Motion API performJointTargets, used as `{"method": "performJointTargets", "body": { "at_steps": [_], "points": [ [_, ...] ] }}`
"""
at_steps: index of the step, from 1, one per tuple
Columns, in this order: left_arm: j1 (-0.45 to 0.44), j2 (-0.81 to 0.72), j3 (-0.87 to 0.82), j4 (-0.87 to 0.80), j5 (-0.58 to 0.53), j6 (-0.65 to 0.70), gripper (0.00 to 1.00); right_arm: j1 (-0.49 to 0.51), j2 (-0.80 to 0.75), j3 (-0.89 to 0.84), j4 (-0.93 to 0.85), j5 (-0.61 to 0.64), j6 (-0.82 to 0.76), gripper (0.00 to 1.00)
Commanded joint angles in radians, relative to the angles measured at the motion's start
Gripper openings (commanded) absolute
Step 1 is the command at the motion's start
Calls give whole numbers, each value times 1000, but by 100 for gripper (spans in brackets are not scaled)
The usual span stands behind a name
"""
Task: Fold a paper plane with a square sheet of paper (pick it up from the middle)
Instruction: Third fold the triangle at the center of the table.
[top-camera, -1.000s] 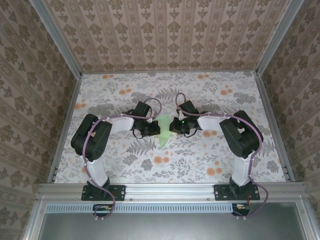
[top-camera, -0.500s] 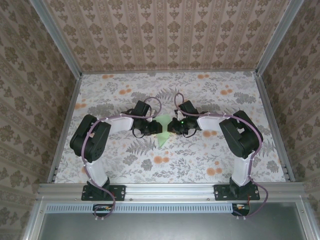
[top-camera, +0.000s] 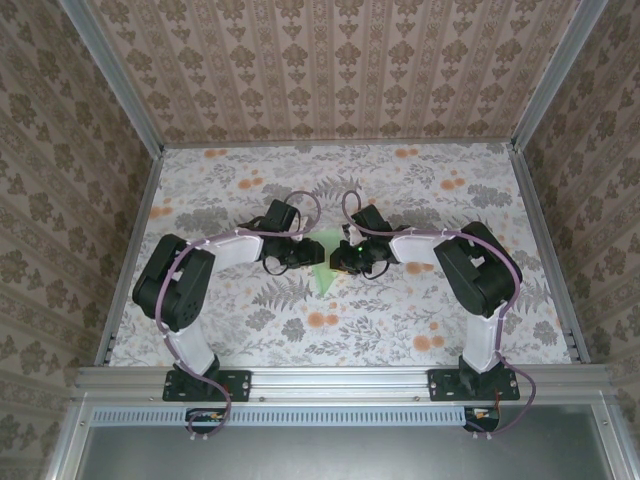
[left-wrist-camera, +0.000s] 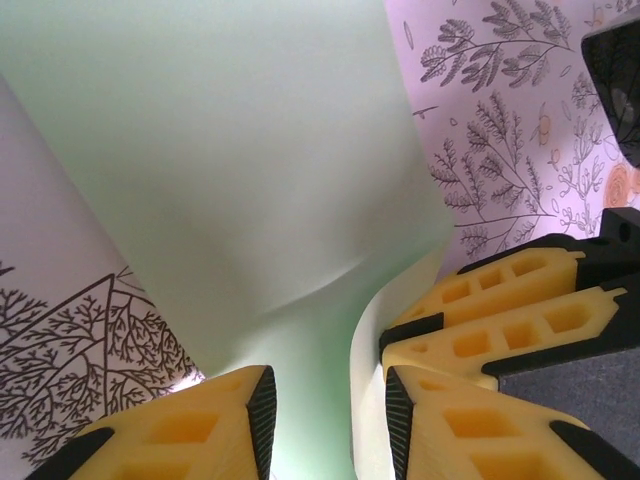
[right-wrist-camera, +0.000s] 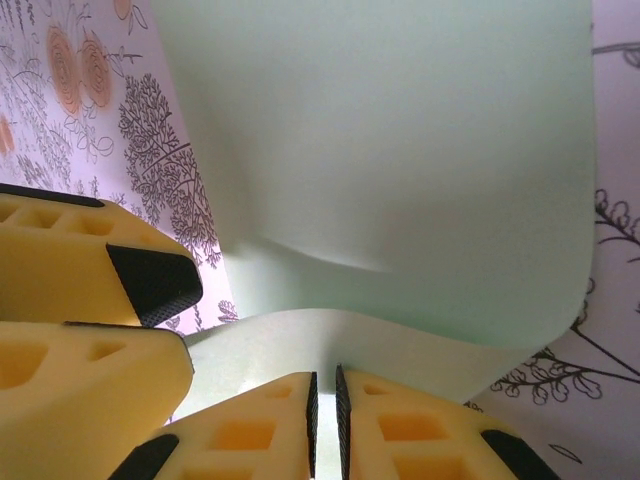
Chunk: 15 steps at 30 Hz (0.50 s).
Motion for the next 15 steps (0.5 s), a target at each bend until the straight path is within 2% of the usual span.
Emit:
{"method": "performJointTargets", "body": {
  "at_steps": [1, 4, 12, 15],
  "points": [
    [-1, -10, -19, 12, 29, 6, 37, 5, 19, 23, 8, -9, -5, 17],
    [-1, -8, -25, 28, 44, 2, 34, 5, 19, 27, 4, -5, -4, 17],
    [3, 12, -17, 5, 11, 7, 11, 5, 10, 27, -3, 5, -9, 17],
    [8, 11, -19, -7, -13, 8, 7, 5, 10, 28, -8, 7, -17, 17]
  ]
}}
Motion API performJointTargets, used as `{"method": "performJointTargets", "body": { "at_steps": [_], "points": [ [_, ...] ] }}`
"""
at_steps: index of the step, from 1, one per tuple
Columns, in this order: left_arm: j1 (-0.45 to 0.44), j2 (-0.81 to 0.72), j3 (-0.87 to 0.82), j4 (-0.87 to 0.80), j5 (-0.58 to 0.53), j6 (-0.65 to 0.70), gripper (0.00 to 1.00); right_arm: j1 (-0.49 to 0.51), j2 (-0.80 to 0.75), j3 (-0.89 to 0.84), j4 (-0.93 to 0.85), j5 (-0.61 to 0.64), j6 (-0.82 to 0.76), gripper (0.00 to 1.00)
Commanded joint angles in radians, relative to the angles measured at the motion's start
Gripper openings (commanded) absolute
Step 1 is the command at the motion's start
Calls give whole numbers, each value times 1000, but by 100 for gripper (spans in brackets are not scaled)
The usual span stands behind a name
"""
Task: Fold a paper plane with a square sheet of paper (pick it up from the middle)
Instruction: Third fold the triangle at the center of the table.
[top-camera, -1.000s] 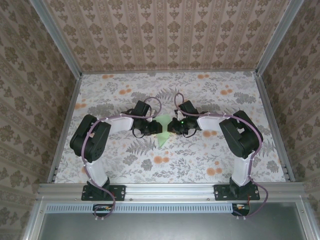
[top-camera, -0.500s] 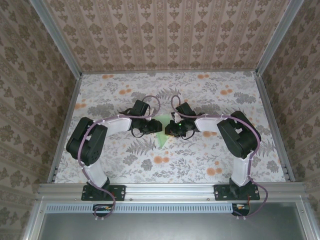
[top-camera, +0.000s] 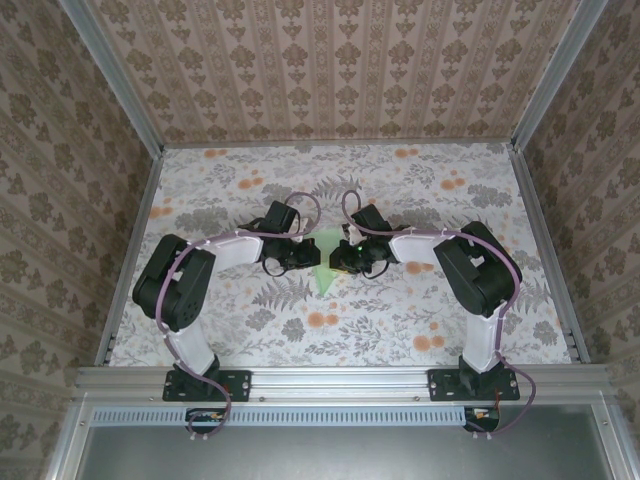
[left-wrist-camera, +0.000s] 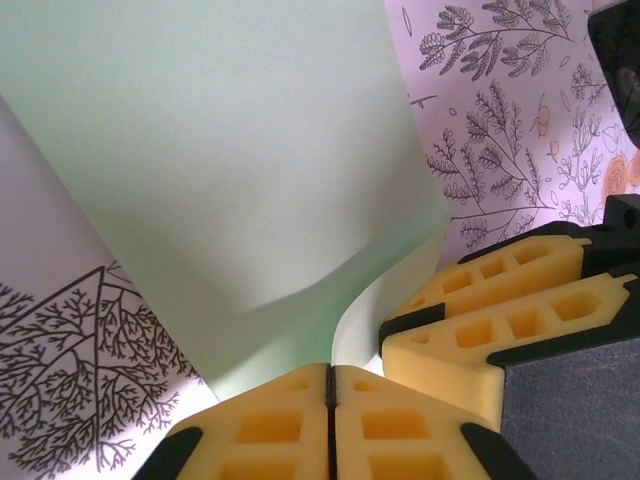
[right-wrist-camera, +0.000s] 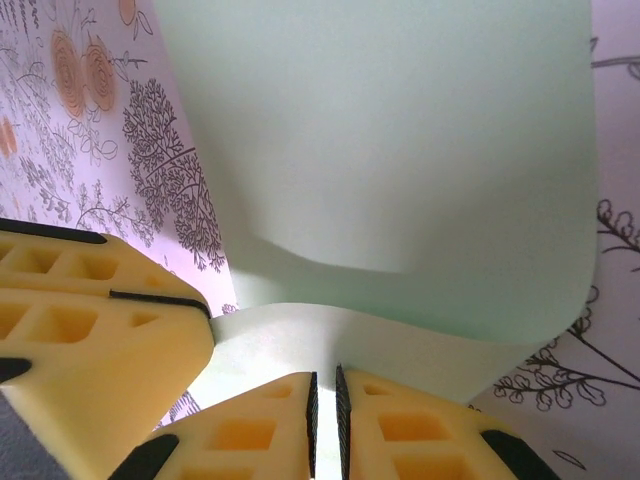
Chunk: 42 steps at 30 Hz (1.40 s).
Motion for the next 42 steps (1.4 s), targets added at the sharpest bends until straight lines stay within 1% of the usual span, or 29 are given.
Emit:
{"method": "performJointTargets", "body": {
  "at_steps": [1, 9, 25, 33, 42],
  "points": [
    [7, 11, -8, -22, -28, 7, 6, 5, 9, 22, -7, 7, -18, 17],
    [14, 31, -7, -28, -36, 2, 4, 5, 26, 34, -11, 6, -20, 17],
    [29, 49, -17, -31, -56, -19, 1, 5, 43, 49, -26, 13, -28, 18],
    [32, 63, -18, -30, -58, -25, 1, 3, 21, 38, 16, 1, -22, 18],
    [37, 60, -26, -28, -66, -33, 0, -6, 17, 45, 19, 56, -16, 17]
  ]
}}
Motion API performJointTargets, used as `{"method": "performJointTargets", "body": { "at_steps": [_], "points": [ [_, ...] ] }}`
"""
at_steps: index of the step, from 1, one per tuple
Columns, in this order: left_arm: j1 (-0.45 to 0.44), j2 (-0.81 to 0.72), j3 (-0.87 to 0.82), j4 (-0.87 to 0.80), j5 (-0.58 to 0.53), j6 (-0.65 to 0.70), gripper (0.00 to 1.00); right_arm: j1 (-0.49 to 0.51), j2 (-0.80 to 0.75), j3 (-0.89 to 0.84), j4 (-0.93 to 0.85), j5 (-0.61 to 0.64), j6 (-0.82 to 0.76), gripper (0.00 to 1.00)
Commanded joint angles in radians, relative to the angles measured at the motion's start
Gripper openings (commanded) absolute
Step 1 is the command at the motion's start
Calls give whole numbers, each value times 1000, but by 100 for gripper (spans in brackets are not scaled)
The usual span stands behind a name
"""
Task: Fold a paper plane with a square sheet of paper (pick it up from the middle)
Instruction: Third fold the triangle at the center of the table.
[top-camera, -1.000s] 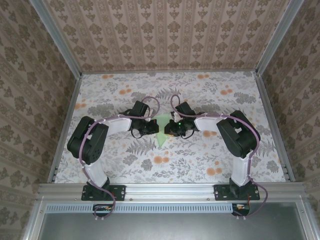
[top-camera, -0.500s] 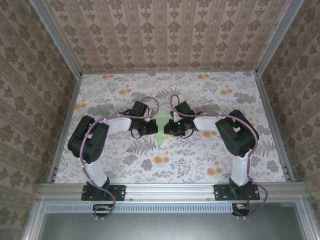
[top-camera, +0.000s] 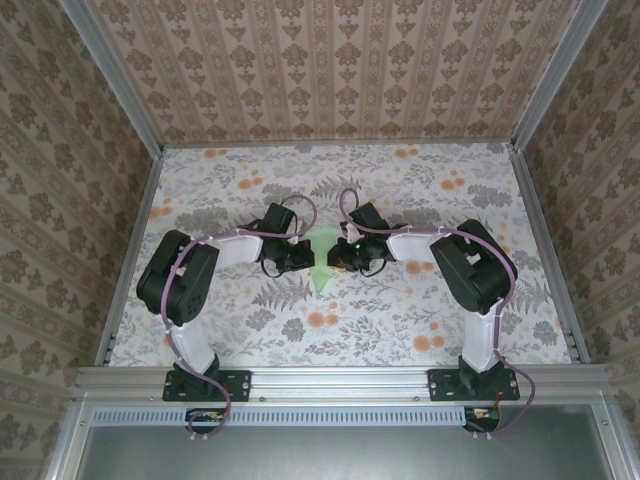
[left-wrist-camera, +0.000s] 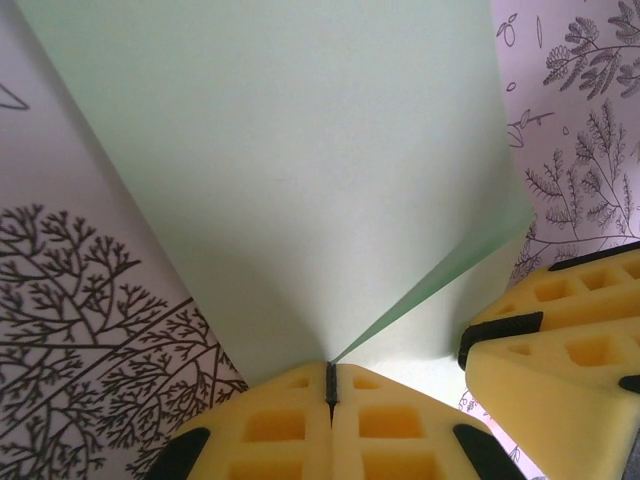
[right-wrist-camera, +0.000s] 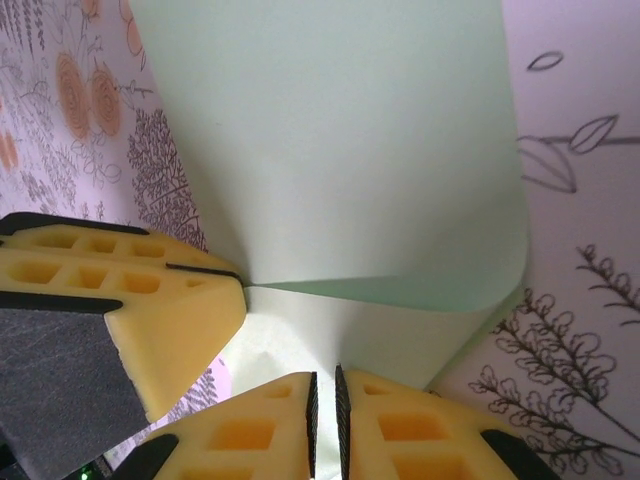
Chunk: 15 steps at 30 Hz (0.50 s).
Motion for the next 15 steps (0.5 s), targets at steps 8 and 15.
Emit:
{"method": "performJointTargets", "body": {
  "at_steps": [8, 15],
  "points": [
    [12, 27, -22, -19, -15, -20, 0, -8, 16, 43, -14, 55, 2, 17],
    [14, 34, -24, -19, -17, -23, 0, -8, 40, 60, -43, 63, 6, 17]
  ]
}}
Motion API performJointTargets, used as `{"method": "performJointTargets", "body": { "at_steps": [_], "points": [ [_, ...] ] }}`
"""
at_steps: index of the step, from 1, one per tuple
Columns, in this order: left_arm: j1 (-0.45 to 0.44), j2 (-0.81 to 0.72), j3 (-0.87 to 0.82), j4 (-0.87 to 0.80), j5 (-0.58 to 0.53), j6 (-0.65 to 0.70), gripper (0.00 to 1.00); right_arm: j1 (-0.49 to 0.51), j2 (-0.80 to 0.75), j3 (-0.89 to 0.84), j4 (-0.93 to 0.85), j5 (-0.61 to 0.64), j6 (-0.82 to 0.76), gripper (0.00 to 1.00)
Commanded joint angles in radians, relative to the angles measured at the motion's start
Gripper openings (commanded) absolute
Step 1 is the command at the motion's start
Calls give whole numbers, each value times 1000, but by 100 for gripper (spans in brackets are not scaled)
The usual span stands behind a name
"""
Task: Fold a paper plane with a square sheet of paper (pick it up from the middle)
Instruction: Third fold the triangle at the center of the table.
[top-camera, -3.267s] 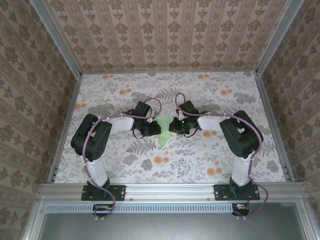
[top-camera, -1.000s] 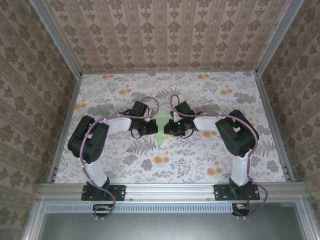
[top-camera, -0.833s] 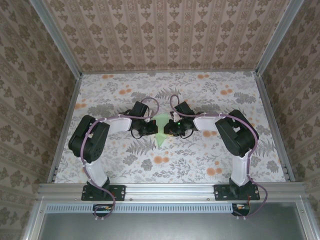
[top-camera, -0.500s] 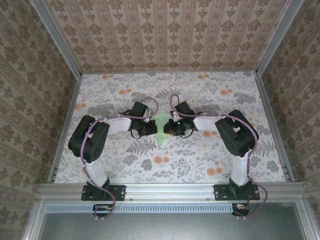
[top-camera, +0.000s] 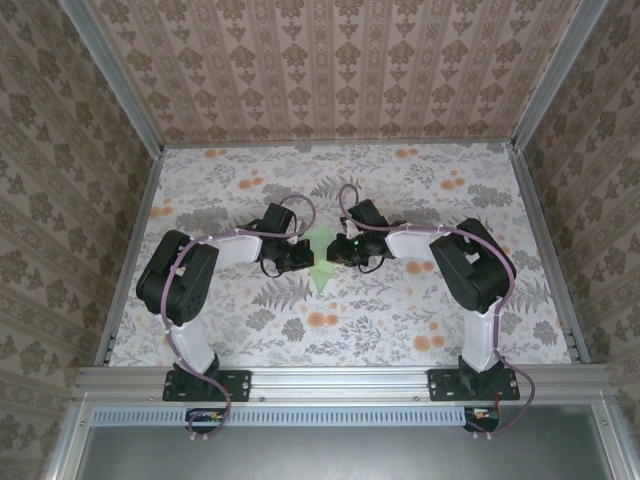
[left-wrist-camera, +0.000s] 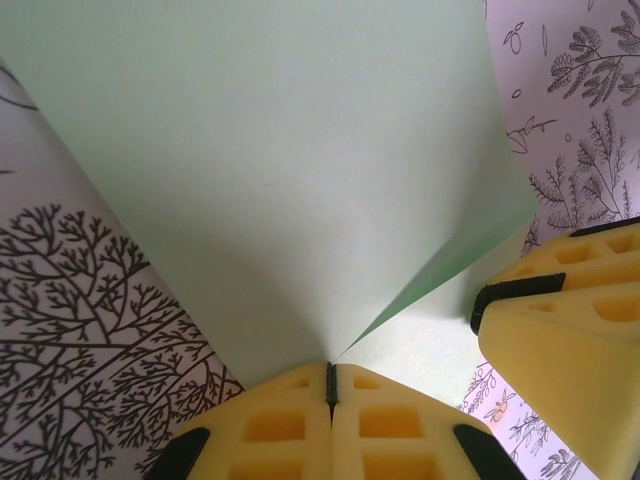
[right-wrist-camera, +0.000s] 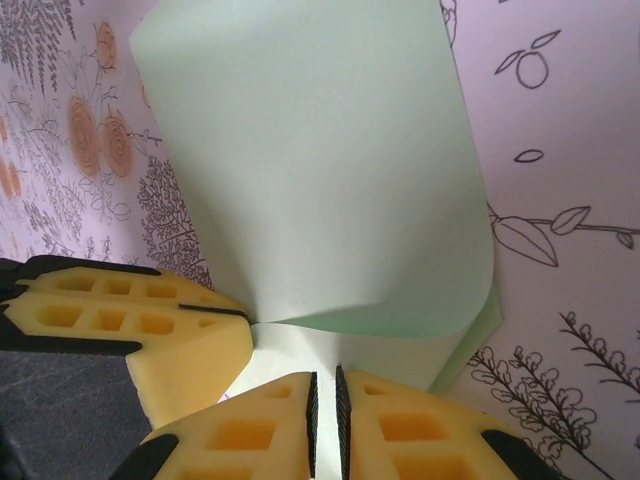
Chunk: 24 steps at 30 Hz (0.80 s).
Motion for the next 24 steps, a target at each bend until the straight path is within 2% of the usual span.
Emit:
{"method": "performJointTargets", "body": {
  "at_steps": [1, 11, 17, 24],
  "points": [
    [9, 34, -21, -25, -18, -10, 0, -6, 31, 27, -46, 26, 4, 17],
    [11, 37, -36, -29, -31, -15, 0, -7, 48, 55, -127, 96, 12, 17],
    [13, 38, -37, -30, -33, -11, 0, -24, -6, 33, -43, 43, 27, 17],
    [15, 38, -39, -28, -30, -6, 0, -36, 44, 64, -50, 36, 37, 17]
  ]
}}
